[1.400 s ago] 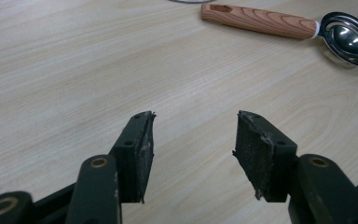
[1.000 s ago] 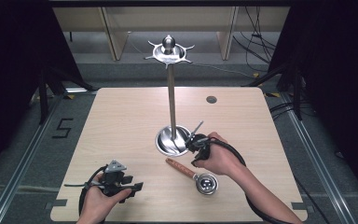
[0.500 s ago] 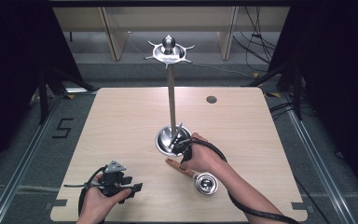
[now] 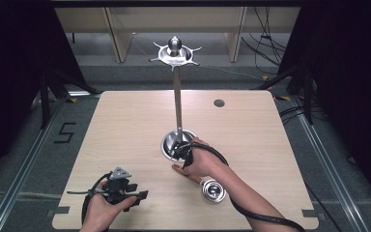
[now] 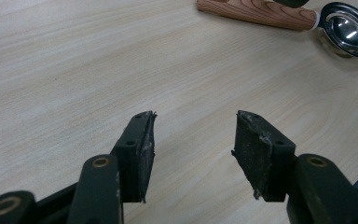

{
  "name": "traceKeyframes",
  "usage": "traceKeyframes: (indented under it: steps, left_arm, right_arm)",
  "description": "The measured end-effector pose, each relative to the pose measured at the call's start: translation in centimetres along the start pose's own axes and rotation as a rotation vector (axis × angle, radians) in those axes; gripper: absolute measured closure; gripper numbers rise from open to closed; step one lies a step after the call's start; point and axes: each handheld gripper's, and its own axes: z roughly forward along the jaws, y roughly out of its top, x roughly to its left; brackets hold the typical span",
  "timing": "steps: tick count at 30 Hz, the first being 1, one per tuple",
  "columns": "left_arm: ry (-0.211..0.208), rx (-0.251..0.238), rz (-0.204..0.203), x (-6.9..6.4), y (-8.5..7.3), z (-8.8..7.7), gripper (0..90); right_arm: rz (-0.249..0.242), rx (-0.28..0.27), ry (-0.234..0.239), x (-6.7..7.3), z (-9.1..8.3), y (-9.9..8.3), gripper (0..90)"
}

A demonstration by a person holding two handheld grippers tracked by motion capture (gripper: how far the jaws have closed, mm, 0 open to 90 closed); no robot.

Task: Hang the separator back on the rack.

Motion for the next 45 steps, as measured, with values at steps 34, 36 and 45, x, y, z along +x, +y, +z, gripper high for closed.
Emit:
traceKeyframes:
  steps: [34,36,45]
  left_arm:
    - [0.0,0.022,0.003,0.0,-0.1,0.2,47.6]
    - [0.001,0.017,0.001,0.1,-0.1,0.3,47.7]
    - [-0.014,0.03,0.01,0.1,0.0,0.2,48.7]
  right_arm:
    - [0.016,0.063,0.001,0.1,2.8,1.2,65.6]
    - [0.046,0.068,0.006,0.2,2.8,1.3,65.6]
    - [-0.001,0.073,-0.014,0.3,3.1,1.2,67.7]
